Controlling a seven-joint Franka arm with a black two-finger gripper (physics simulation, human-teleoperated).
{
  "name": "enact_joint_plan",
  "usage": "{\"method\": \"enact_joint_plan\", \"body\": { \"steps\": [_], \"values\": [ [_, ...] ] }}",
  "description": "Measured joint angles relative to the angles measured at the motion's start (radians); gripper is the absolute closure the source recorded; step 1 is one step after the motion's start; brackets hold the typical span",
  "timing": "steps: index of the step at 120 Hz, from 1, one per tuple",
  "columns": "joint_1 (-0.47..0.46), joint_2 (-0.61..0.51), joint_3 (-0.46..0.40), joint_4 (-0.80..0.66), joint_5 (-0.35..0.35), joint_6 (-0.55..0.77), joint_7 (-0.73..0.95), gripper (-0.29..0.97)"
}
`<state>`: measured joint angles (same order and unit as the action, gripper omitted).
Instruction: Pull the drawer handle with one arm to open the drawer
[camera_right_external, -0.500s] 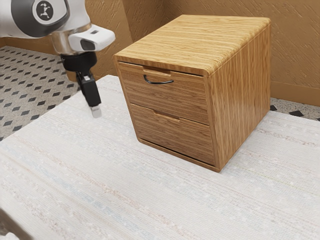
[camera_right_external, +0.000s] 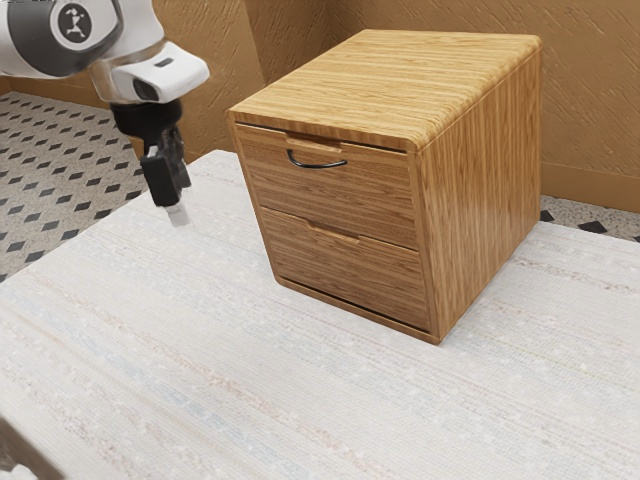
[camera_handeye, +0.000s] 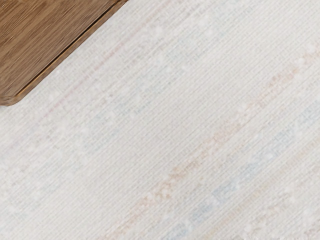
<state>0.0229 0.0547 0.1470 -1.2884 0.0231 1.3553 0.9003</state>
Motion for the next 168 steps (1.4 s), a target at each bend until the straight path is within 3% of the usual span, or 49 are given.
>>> {"method": "enact_joint_plan", "body": {
  "steps": [23, 41, 92, 129, 168],
  "values": [
    [0.06, 0.004, 0.004, -0.011, 0.001, 0.106, 0.276, 0.0],
    [0.048, 0.019, -0.003, -0.001, -0.024, 0.146, 0.44, 0.0],
    [0.036, 0.041, -0.041, -0.022, -0.134, 0.329, 0.744, 0.04],
    [0.028, 0.076, -0.041, -0.025, -0.194, 0.413, 0.864, 0.39],
    [0.029, 0.098, -0.041, -0.023, -0.29, 0.455, 0.947, 0.5]
  ]
}}
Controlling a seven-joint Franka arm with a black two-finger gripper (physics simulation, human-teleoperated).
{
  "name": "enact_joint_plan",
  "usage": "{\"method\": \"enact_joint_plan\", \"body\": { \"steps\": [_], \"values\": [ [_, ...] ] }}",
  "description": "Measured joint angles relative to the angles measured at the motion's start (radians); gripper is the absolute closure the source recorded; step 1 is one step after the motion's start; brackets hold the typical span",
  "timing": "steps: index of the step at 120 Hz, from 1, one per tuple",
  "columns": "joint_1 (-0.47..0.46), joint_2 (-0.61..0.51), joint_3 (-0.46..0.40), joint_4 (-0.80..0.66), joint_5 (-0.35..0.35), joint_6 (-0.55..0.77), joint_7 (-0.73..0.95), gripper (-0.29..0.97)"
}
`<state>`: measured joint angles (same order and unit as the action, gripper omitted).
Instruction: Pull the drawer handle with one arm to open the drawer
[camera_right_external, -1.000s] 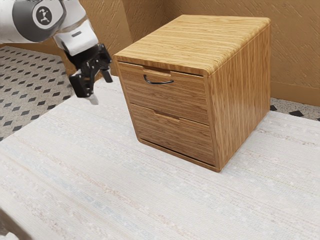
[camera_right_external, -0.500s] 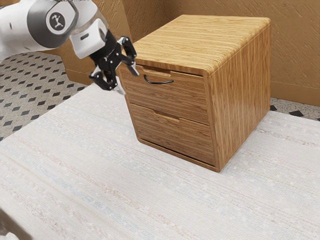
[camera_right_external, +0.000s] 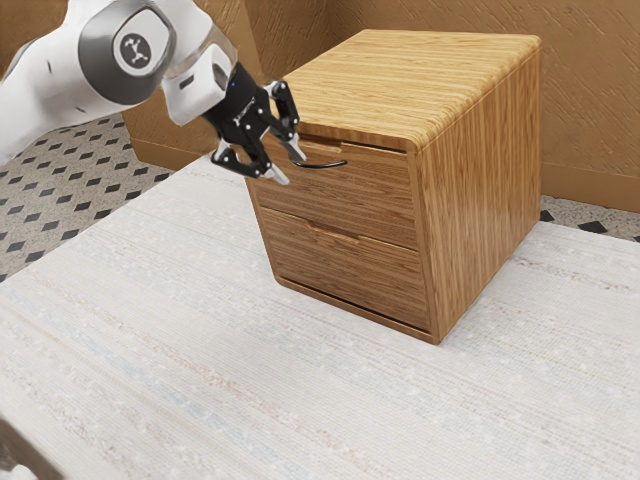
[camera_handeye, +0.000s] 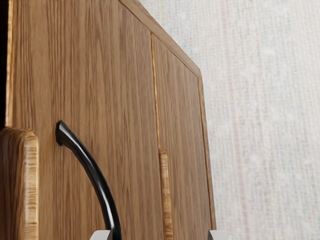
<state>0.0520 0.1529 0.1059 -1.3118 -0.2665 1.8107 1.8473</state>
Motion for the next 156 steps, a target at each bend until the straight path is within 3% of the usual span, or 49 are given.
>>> {"method": "enact_joint_plan", "body": {
  "steps": [60, 77, 95, 113, 156],
  "values": [
    [0.009, 0.034, -0.004, -0.036, -0.09, 0.05, 0.098, 0.47],
    [0.011, -0.022, -0.003, -0.107, -0.084, 0.077, 0.116, 0.57],
    [0.01, -0.074, -0.003, -0.18, -0.08, 0.107, 0.134, 0.52],
    [0.01, -0.133, -0.005, -0.251, -0.071, 0.129, 0.149, 0.6],
    [0.007, -0.26, 0.012, -0.382, -0.023, 0.144, 0.172, 0.64]
  ]
}}
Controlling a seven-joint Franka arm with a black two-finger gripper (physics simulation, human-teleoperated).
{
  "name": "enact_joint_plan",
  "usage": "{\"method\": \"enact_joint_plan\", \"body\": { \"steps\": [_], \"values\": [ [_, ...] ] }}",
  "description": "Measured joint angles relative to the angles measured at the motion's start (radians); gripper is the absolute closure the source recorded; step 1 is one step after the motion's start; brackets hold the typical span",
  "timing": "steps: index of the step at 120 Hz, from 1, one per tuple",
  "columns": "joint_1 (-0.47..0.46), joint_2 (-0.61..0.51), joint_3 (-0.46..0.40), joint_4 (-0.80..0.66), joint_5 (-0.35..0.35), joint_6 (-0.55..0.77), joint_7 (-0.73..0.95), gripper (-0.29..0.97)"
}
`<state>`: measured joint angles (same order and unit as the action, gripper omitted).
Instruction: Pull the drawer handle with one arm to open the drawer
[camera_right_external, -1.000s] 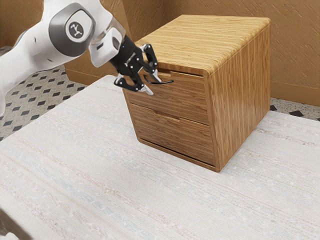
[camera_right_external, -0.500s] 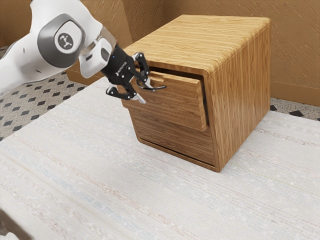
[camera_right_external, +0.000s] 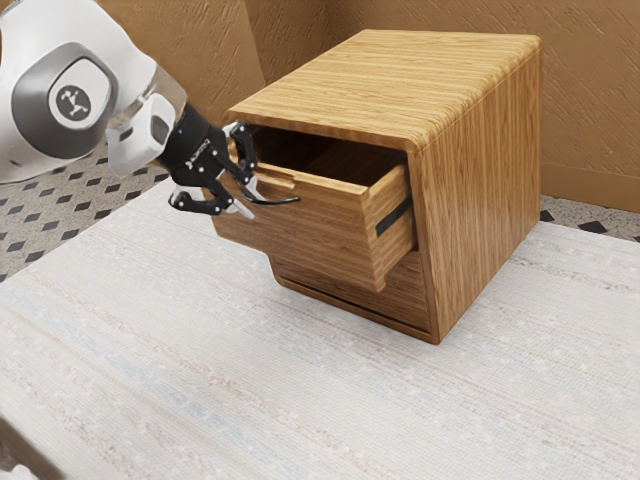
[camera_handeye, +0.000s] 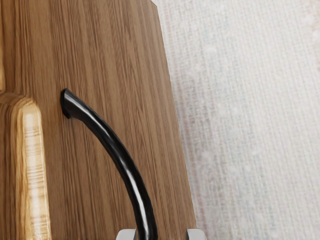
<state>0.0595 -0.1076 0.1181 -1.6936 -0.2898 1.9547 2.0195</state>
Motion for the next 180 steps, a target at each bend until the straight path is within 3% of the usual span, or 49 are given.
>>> {"method": "enact_joint_plan", "body": {
  "steps": [27, 64, 90, 120, 141, 180],
  "values": [
    [0.002, -0.081, -0.003, -0.096, 0.027, 0.007, 0.011, 0.62],
    [-0.023, -0.198, 0.0, -0.211, 0.036, 0.009, 0.021, 0.71],
    [-0.06, -0.258, 0.032, -0.27, 0.055, 0.009, 0.027, 0.66],
    [-0.093, -0.318, 0.071, -0.318, 0.071, 0.003, 0.03, 0.63],
    [-0.102, -0.347, 0.075, -0.336, 0.079, -0.006, 0.03, 0.73],
    [-0.114, -0.371, 0.099, -0.345, 0.082, -0.01, 0.029, 0.69]
  ]
}}
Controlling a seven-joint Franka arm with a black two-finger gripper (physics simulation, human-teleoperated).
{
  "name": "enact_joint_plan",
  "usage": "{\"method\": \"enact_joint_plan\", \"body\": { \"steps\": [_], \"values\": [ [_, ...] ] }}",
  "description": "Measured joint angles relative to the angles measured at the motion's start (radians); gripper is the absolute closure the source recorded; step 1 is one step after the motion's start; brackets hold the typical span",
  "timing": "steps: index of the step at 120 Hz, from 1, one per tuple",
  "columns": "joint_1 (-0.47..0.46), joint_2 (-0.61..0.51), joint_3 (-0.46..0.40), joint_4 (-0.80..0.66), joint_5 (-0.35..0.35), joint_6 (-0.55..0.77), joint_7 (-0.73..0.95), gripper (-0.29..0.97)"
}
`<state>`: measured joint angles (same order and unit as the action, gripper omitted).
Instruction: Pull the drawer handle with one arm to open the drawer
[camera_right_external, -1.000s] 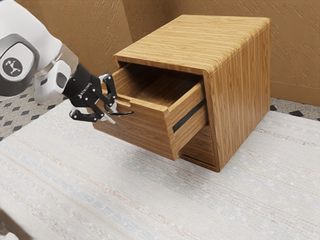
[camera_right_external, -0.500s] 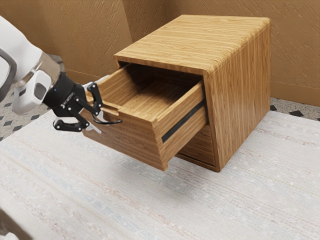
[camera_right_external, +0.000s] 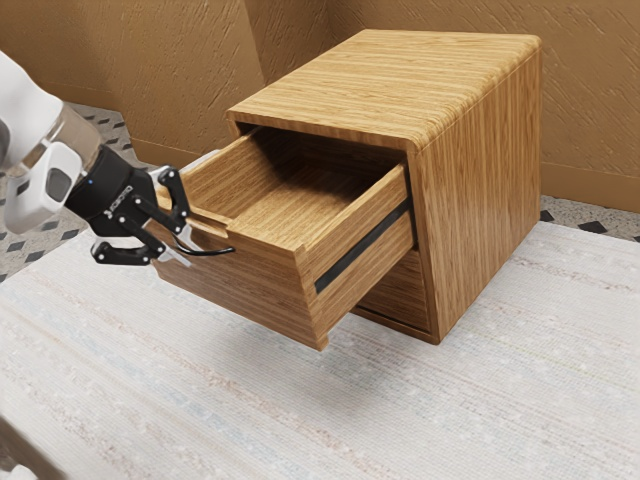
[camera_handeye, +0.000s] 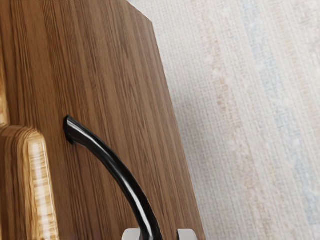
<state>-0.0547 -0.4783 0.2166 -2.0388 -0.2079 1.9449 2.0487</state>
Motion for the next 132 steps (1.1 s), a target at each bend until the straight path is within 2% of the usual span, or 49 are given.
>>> {"method": "enact_joint_plan", "body": {
  "steps": [34, 46, 58, 71, 83, 93, 103, 121, 132],
  "values": [
    [0.005, -0.055, 0.021, -0.005, 0.001, -0.02, -0.002, 0.47],
    [0.011, -0.056, 0.027, 0.077, 0.008, -0.071, -0.004, 0.43],
    [0.007, 0.051, 0.003, 0.309, 0.058, -0.19, -0.029, 0.38],
    [0.004, 0.263, -0.052, 0.61, 0.134, -0.363, -0.08, 0.26],
    [0.006, 0.411, -0.071, 0.775, 0.194, -0.507, -0.153, 0.16],
    [-0.005, 0.443, -0.096, 0.821, 0.262, -0.604, -0.24, 0.11],
    [-0.03, 0.451, -0.099, 0.831, 0.299, -0.671, -0.335, 0.07],
    [-0.049, 0.449, -0.094, 0.833, 0.323, -0.739, -0.484, 0.04],
    [-0.027, 0.446, -0.098, 0.833, 0.326, -0.761, -0.562, 0.02]
  ]
}}
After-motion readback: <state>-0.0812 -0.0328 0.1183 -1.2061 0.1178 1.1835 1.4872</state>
